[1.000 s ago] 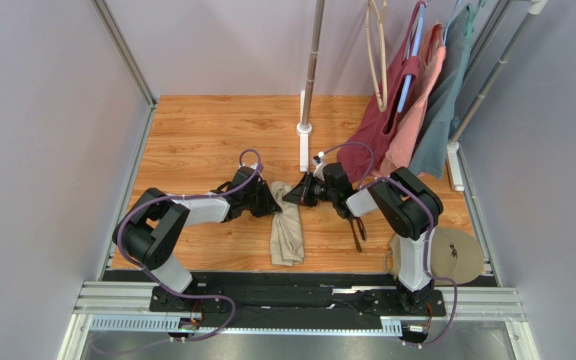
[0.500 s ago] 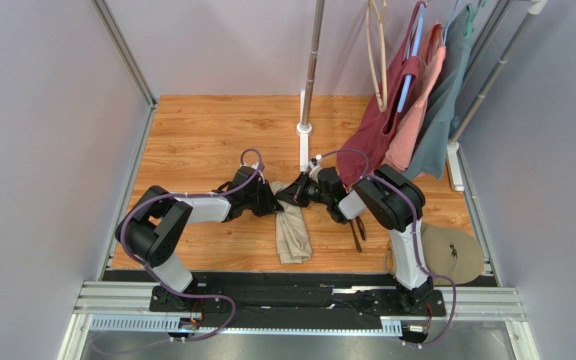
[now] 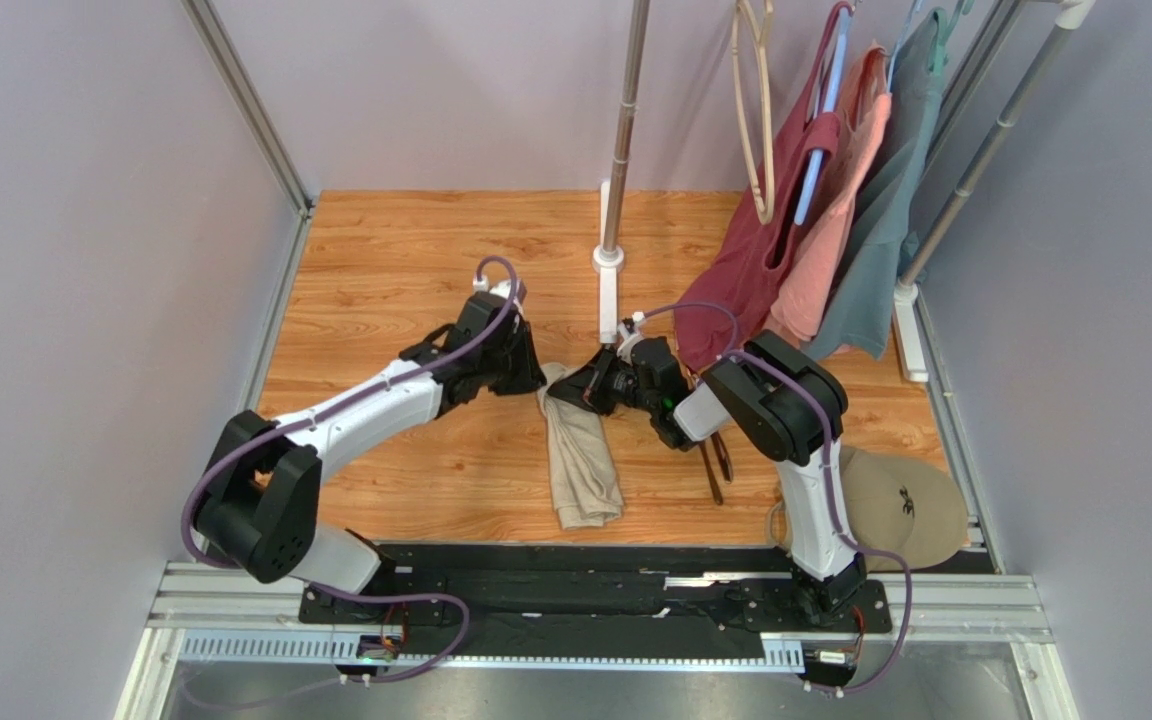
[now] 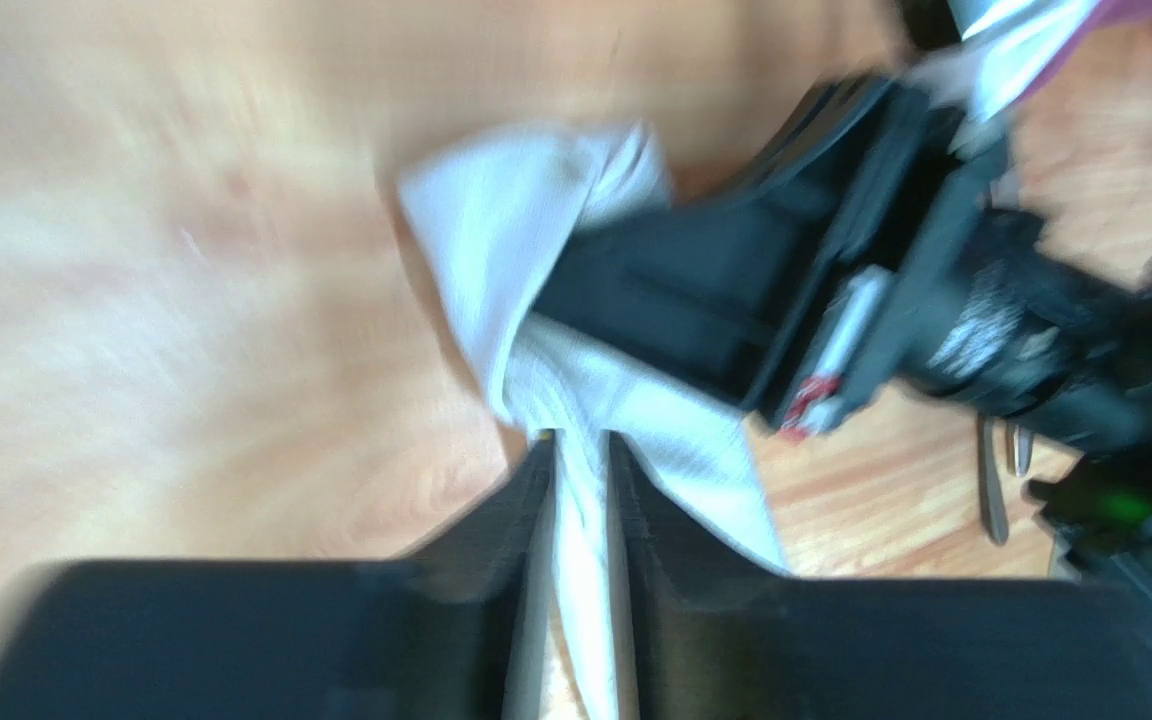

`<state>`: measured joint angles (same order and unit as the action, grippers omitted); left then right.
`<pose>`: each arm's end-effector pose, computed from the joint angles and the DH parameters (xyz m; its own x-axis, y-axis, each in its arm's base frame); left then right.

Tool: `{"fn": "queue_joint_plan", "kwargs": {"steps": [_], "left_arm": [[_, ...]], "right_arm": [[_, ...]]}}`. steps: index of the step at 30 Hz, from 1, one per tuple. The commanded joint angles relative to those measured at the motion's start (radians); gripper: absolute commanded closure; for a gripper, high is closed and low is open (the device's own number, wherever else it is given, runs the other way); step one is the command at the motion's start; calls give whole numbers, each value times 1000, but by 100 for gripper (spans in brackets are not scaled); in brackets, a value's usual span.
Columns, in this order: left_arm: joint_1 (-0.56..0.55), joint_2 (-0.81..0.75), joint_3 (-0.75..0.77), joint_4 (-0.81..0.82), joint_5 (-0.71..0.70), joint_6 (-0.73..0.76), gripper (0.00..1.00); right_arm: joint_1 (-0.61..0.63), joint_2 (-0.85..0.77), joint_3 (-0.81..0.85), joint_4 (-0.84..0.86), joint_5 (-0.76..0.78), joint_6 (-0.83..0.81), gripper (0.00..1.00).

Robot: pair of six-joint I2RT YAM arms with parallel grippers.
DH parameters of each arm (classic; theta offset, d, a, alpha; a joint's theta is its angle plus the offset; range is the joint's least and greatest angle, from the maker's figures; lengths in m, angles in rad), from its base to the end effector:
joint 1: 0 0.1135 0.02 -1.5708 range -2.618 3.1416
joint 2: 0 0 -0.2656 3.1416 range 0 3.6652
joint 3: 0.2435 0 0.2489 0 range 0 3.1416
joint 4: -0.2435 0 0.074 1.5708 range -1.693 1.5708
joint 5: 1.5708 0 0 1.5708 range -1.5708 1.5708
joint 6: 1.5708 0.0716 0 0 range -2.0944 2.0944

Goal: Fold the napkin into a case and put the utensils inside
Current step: Stuff the top corner of the smaller-rectangle-folded napkin into the folded napkin.

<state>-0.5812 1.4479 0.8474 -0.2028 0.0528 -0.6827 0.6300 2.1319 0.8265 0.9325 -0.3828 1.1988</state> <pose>0.2668 -0.1798 0.1854 -0.8319 -0.2073 -0.5148 0.0697 0.8812 -0.4675 0.3183 0.2651 0.0699 -0.8780 0.4294 -0.2117 -0.0266 0.3979 0.9170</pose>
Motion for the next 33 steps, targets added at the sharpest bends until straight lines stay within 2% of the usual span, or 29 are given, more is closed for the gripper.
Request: {"fn": "queue_joint_plan", "kwargs": {"steps": [1, 4, 7, 12, 21, 25, 28, 33], "left_arm": [[-3, 57, 171, -167, -94, 231, 85], [-9, 167, 264, -191, -83, 322, 87], [-22, 244, 314, -198, -64, 350, 84], [-100, 302, 358, -188, -195, 391, 81], [-127, 336, 386, -201, -295, 377, 81], [-137, 333, 383, -221, -344, 365, 77], [-137, 338, 384, -221, -344, 367, 73], [-137, 388, 397, -227, -292, 367, 75]], "right_arm": [[0, 8, 0, -55, 44, -5, 100], [2, 3, 5, -72, 38, -2, 100], [2, 3, 10, -89, 33, 4, 100], [2, 6, 6, -89, 25, 19, 100], [0, 17, 0, -78, 18, 21, 100], [2, 25, 3, -69, 10, 24, 100], [2, 28, 2, -67, 12, 27, 100], [2, 30, -3, -58, 16, 38, 100]]}}
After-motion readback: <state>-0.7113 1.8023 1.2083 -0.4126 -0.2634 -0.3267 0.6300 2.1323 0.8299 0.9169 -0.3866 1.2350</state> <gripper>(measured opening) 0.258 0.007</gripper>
